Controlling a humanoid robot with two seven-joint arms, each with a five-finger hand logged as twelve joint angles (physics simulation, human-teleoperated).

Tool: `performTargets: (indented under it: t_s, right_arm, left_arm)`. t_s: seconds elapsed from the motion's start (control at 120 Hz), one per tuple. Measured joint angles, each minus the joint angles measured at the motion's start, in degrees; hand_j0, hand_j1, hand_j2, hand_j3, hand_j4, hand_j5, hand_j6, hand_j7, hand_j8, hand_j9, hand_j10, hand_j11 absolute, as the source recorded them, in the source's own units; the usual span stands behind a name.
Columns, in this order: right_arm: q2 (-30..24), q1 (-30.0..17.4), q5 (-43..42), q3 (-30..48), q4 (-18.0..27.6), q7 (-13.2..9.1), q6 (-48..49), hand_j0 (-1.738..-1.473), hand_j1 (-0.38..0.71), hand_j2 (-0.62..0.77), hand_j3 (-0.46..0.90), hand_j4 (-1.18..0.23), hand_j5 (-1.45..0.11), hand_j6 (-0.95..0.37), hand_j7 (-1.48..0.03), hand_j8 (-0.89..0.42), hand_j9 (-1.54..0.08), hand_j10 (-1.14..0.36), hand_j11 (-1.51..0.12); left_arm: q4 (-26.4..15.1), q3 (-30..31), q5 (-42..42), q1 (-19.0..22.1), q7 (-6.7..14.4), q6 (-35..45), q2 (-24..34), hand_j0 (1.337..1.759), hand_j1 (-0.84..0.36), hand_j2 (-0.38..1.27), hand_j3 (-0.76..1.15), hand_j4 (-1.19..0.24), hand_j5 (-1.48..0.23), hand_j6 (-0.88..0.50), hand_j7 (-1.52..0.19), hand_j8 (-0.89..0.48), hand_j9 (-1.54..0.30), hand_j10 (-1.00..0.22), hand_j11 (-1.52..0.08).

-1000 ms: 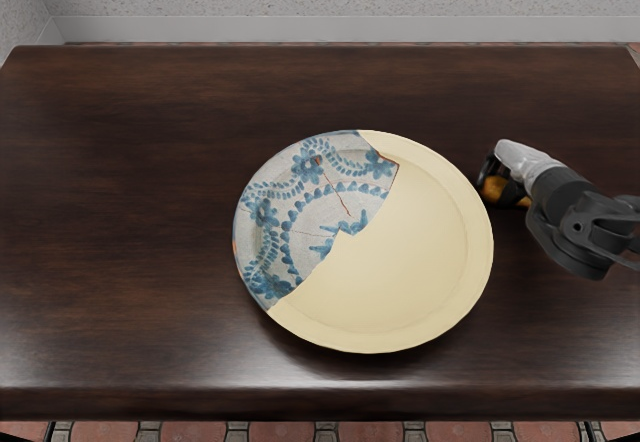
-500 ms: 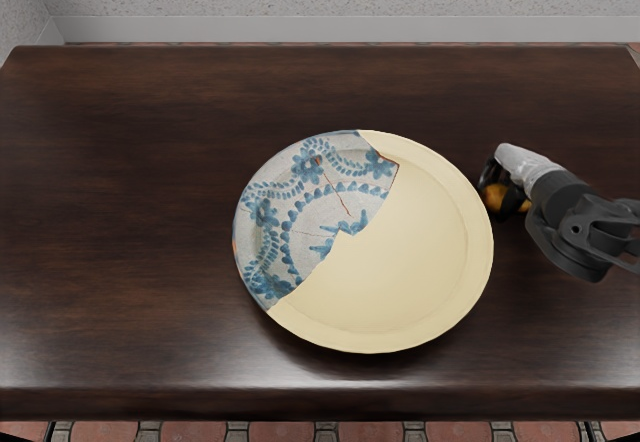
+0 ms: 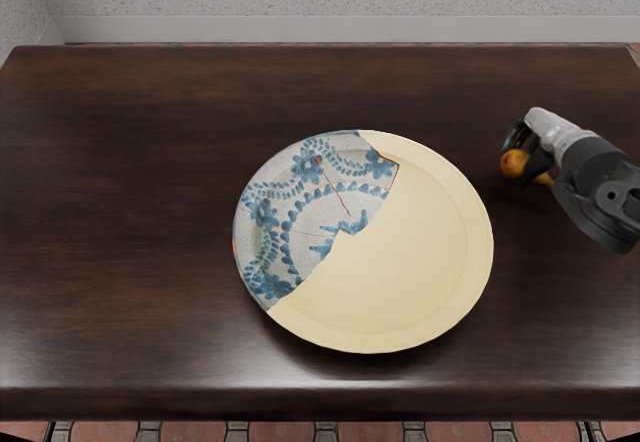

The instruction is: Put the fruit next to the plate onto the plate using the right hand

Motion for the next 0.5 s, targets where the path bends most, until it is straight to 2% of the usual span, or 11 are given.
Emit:
performTargets:
  t_s: [0.217,0.5]
  right_arm:
    - [-0.80,0.06,0.08,7.64,2.70,-0.02,3.97,-1.658,0.37,0.51,0.00,-0.71,-0.98,-0.49,-0.95,-0.51,-0.97,-0.69,-0.97]
    - [-2.25,-0.09,0.59,15.81,9.64,-0.04,9.30,-1.658,0.37,0.52,0.00,-0.69,-0.98,-0.51,-0.93,-0.52,-0.95,-0.70,-0.96]
  left_arm:
    - [0.00,0.00,0.00,0.01,0.00,0.00,0.00,1.658,0.34,0.00,0.00,0.00,0.00,0.00,0.00,0.00,0.00,0.00,-0.01]
    - [0.00,0.01,-0.01,0.02,0.00,0.00,0.00,1.658,0.34,0.00,0.00,0.00,0.00,0.00,0.00,0.00,0.00,0.00,0.00]
